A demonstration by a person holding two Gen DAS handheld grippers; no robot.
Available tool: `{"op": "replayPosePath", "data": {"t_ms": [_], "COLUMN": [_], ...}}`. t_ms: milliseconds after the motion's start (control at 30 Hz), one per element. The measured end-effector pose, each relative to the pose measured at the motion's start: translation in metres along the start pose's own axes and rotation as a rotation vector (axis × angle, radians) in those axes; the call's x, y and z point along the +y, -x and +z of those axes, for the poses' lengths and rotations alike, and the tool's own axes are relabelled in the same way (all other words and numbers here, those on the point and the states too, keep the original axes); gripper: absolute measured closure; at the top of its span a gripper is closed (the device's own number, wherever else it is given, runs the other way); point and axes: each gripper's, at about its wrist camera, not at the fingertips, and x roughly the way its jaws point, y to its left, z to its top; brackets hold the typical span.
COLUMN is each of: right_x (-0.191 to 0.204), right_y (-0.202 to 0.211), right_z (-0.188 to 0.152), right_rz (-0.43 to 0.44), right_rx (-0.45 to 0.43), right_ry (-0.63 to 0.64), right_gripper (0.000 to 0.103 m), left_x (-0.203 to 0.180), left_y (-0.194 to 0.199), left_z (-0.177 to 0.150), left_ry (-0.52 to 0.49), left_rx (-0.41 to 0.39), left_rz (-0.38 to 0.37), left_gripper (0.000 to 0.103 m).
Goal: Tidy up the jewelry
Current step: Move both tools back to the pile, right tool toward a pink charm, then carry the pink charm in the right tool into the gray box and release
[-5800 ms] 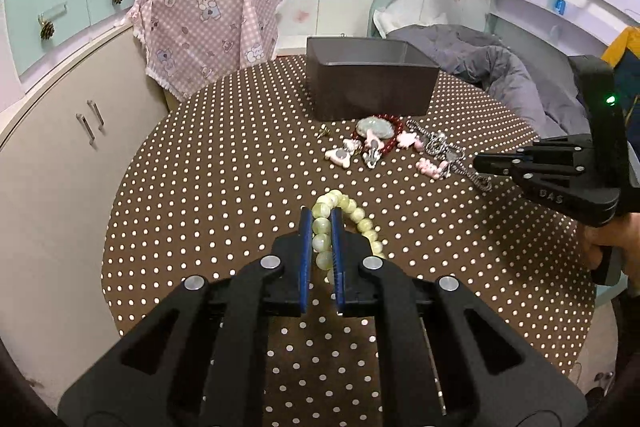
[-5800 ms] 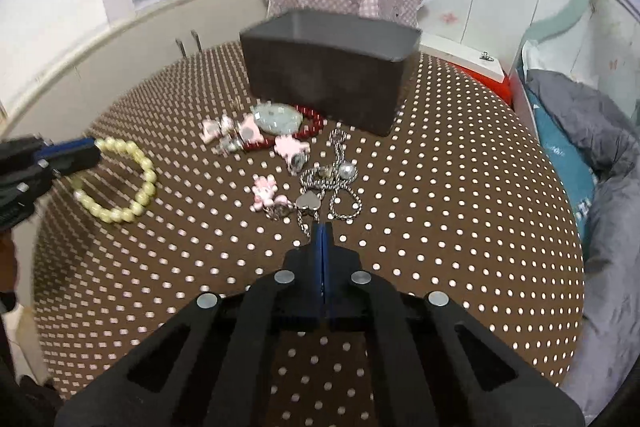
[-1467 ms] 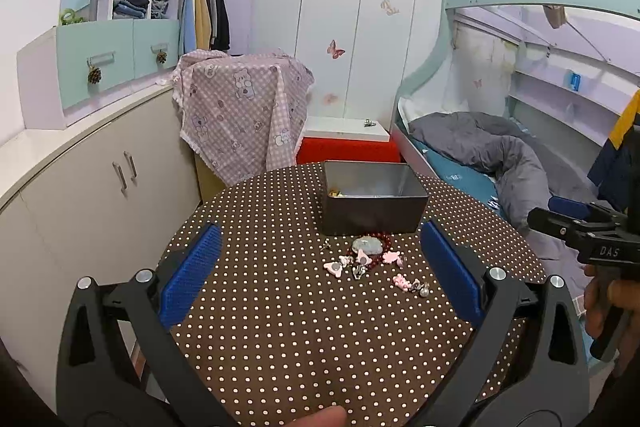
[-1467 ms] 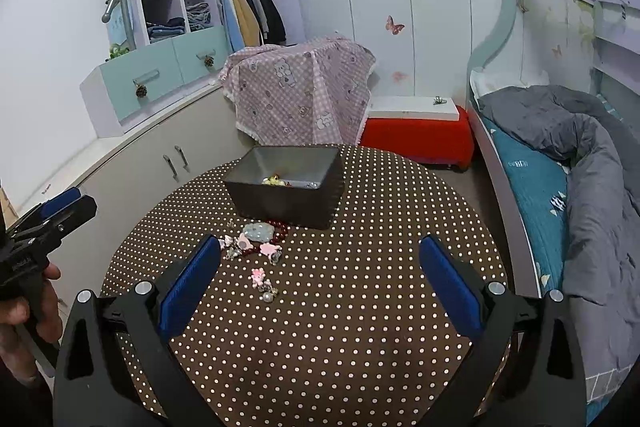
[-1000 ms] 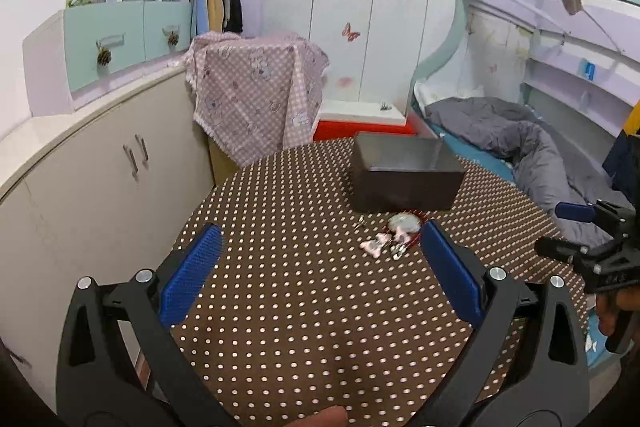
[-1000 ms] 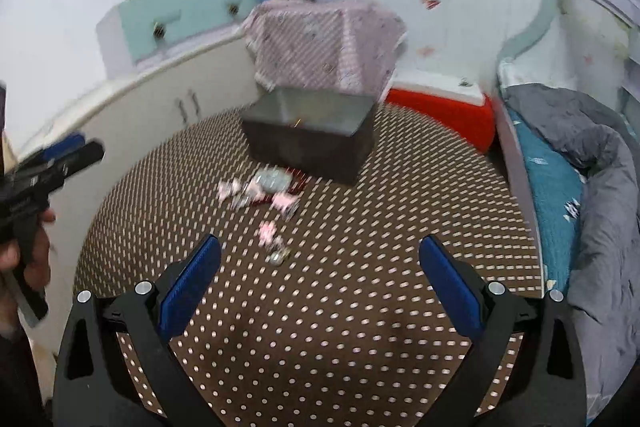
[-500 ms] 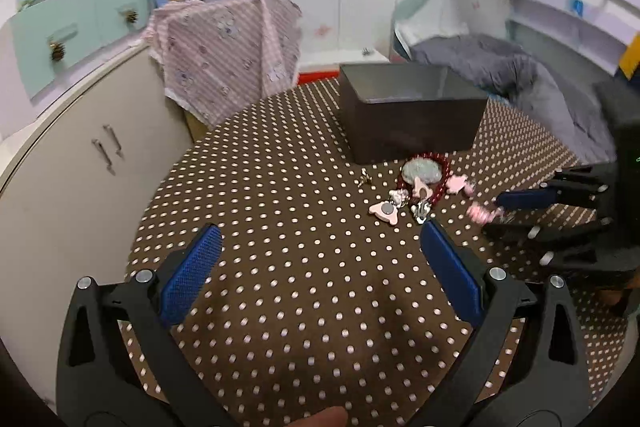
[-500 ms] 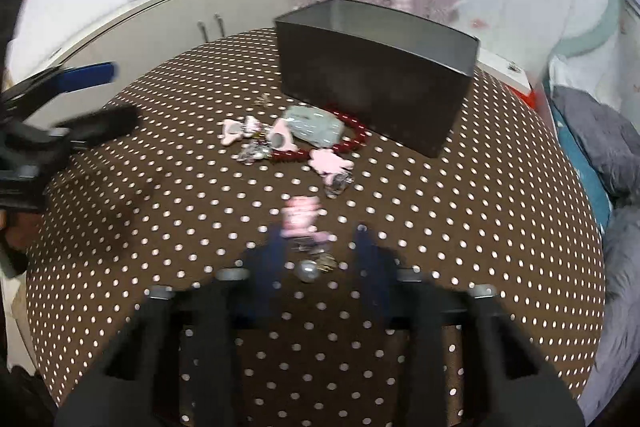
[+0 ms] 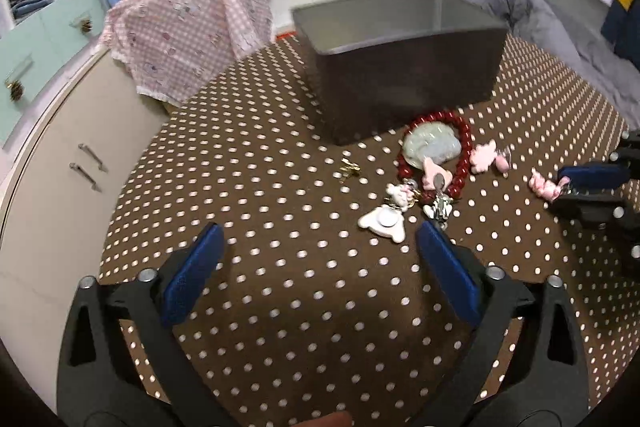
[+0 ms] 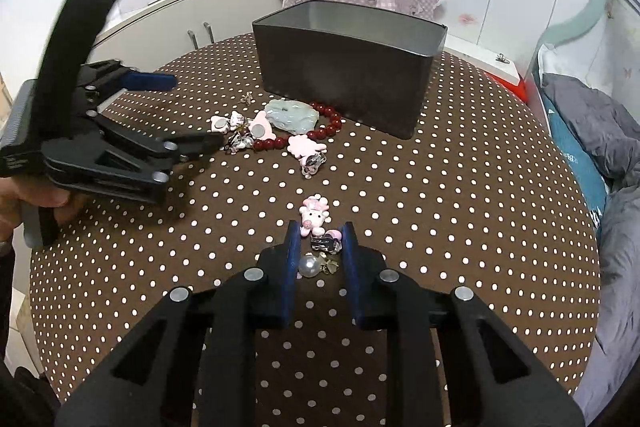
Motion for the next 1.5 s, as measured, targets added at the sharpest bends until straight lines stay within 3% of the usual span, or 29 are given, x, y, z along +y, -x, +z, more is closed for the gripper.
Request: {"op": "replayPosePath", "data": {"t_ms": [67, 133, 200, 233, 433, 600, 833, 1167, 1500], "right_x": [-0.001, 0.000, 0.000, 0.000, 0.001, 0.001, 0.001, -0.015, -0.050], "right_y": [-0.001, -0.002, 0.000, 0.001, 0.018, 0.035, 0.075, 0.130, 0.093], "right_z": [0.002, 0.003, 0.005, 0.005, 0.008, 0.015, 0.040, 0.113, 0.174], "right_rz": [0.002, 0.005, 0.009, 0.012, 0.030, 0.033, 0.020, 0.009, 0.061], "right_rx": [0.001, 0.002, 0.001, -0.001, -0.029, -0.063, -0.143, -0.277, -0.216], "right_ry": [-0.001, -0.002, -0.003, -0.005, -0.011, -0.011, 0.011, 0.018, -0.076], "right_gripper": [0.084, 0.084, 0.084, 0.084, 0.084, 0.084, 0.084, 0.084, 0.084], "left_x": [0.000, 0.002, -0.002, -0.005, 0.000, 0.011, 0.027, 0.034, 0.036], "left_y": [0.000, -0.003, -0.001, 0.001, 0.017, 0.050, 0.096, 0.136, 0.094], "left_z": [0.004, 0.008, 0.009, 0.010, -0.001, -0.013, -0.007, 0.050, 0.123], "left_ry": [0.005, 0.023, 0.013, 0.003, 0.050, 0.103, 0.143, 0.162, 0.182], "left_rx": [0.000, 0.005, 0.000, -0.003, -0.039, -0.105, -0.209, -0.317, -0.259], "left_rz": [-0.051, -0.123, -0.170, -0.174, -0.181, -0.171, -0.146, -0.124, -0.172], "left_gripper": [0.025, 0.058, 0.077, 0.080, 0.080, 0.080, 0.080, 0.080, 0.080]}}
